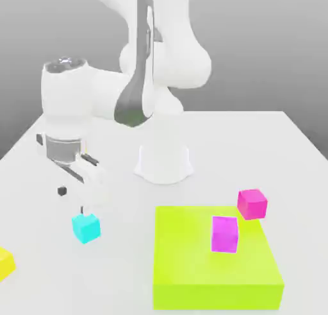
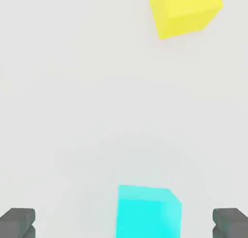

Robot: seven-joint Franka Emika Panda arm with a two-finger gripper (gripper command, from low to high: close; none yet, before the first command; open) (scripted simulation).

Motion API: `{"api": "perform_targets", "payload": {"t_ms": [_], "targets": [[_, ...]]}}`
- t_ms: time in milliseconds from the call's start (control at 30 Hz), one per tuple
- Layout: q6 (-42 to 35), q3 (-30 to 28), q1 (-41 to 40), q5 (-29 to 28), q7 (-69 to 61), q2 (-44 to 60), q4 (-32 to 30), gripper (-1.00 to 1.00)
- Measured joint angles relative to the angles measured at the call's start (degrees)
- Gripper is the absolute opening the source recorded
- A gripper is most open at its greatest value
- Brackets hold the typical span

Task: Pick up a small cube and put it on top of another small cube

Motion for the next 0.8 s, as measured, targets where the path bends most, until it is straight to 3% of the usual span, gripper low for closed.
{"api": "perform_targets", "payload": {"t_ms": [467,767,800], "targets": [[7.7,2.94,-0.36,9.72,-5.45,9.49,2.24,0.0],[14.05,6.16,-3.54,11.68,-7.73,17.07,2.56,0.0],[14.72,6.27,-3.78,11.62,-7.87,17.88,2.5,-1.0]]}}
